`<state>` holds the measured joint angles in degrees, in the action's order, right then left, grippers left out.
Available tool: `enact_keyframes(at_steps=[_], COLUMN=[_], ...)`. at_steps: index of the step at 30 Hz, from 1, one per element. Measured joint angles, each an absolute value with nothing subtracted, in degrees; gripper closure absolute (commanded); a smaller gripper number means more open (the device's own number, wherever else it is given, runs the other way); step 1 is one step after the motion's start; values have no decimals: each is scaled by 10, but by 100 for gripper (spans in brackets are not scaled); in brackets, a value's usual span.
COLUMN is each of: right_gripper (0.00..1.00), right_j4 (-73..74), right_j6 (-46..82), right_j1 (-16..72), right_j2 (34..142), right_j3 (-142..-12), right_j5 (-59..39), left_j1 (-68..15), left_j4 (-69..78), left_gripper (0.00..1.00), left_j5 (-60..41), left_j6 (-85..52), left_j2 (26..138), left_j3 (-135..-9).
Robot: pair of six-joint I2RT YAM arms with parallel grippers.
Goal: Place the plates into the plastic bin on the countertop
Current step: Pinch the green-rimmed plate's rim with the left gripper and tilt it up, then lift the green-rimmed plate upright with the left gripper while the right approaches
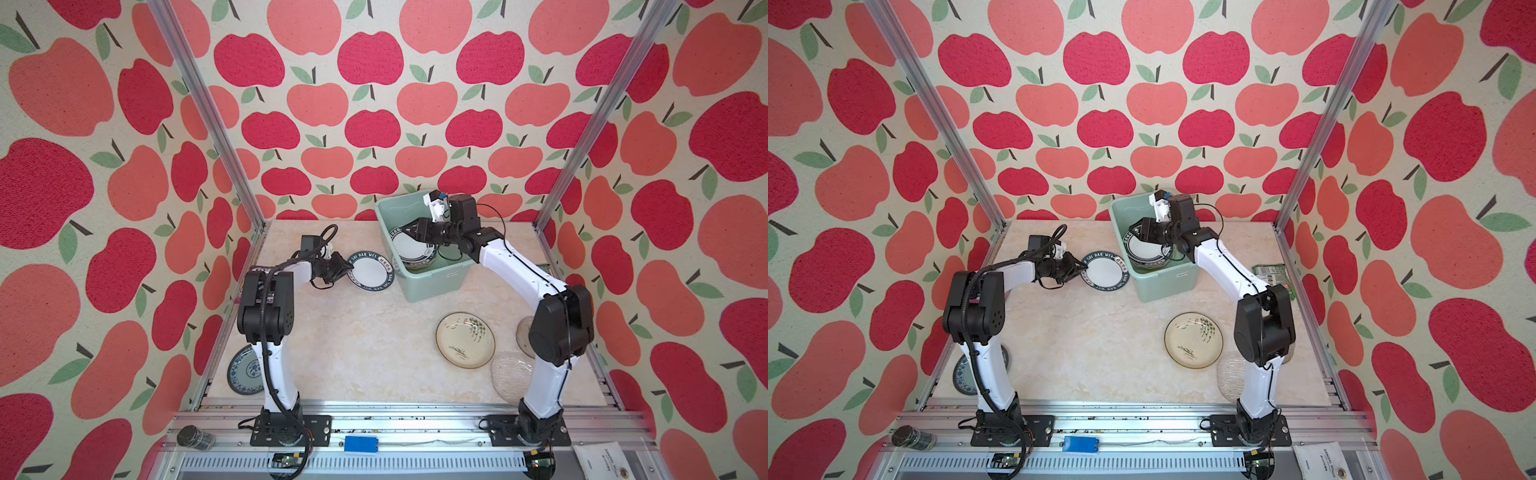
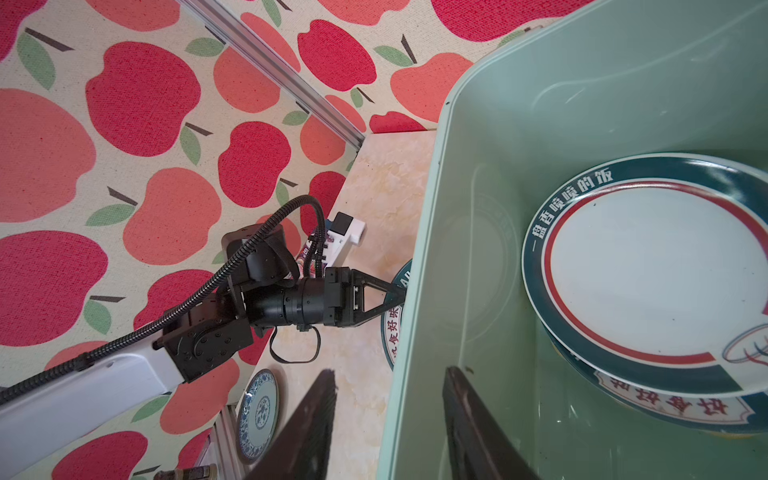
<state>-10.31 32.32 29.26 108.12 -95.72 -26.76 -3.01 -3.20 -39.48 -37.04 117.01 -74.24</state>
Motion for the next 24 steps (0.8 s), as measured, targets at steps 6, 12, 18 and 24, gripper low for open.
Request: enact_keyframes(at_steps=[6, 12, 18, 24], right_gripper=[55, 55, 55, 55], right_j4=[-104, -103, -101, -100], right_j6=[323, 323, 323, 323], right_j1=[294, 295, 295, 295], right_j2=[1081, 1077, 1075, 1075], right_j3=[-948, -946, -941, -941], right_j5=[-264, -264, -264, -264], left_j1=[-29, -26, -20, 17], left_j4=[-35, -47, -55, -85], left_gripper=[90, 97, 100, 100], left_j5=[-394, -382, -379, -371], left_j6=[-369, -366, -366, -361], left_j2=[1169, 1169, 1156, 1095], left_j3=[-742, -741, -739, -726])
